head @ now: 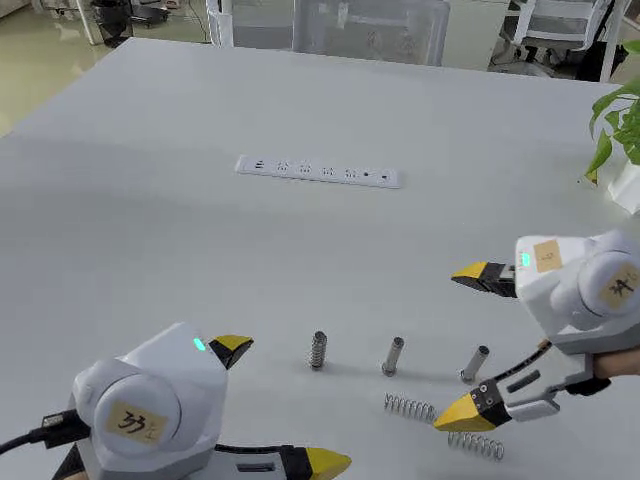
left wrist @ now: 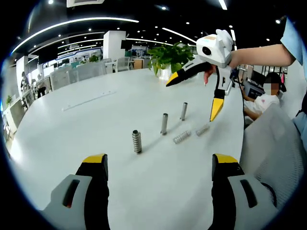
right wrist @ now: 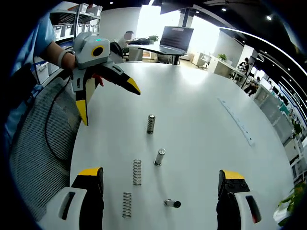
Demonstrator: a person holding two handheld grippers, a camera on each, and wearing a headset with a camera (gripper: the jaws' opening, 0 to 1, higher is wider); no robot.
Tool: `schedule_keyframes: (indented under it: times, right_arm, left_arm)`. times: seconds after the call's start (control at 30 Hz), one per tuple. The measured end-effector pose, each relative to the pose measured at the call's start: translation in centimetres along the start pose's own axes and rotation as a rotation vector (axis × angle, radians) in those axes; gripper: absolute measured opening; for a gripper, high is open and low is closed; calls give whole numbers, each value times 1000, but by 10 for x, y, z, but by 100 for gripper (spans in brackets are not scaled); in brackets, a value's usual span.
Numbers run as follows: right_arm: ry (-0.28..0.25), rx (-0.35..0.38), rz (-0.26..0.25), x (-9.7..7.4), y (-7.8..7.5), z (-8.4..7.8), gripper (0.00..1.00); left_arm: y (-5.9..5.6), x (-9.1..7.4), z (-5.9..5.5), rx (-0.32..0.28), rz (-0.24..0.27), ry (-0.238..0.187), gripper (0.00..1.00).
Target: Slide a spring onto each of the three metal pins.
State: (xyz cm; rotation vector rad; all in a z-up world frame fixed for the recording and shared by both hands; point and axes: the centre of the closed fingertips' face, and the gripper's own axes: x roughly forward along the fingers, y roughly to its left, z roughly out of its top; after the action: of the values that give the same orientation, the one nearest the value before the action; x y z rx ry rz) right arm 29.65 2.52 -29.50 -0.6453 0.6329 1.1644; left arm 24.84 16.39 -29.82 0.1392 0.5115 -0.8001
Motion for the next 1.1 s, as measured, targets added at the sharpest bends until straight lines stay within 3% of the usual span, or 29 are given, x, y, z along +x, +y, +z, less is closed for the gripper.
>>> schedule_keyframes:
  times: [0.57, 0.7, 0.9, 1.1]
  right_arm:
    - [-40, 187, -125, -40, 6, -49, 99]
    - [-51, 222, -139, -47, 15, -57, 99]
    - [-76, 295, -179, -60, 27, -69, 99]
    - [-87, 335, -186, -67, 44, -78, 99]
  left_arm:
    - [-1, 6, 1, 25, -33, 30, 87]
    - [2, 6, 0, 11, -26, 37, 87]
    - [3, 6, -3, 35, -30, 59, 87]
    - [-1, 8, -1, 76, -48, 48, 86]
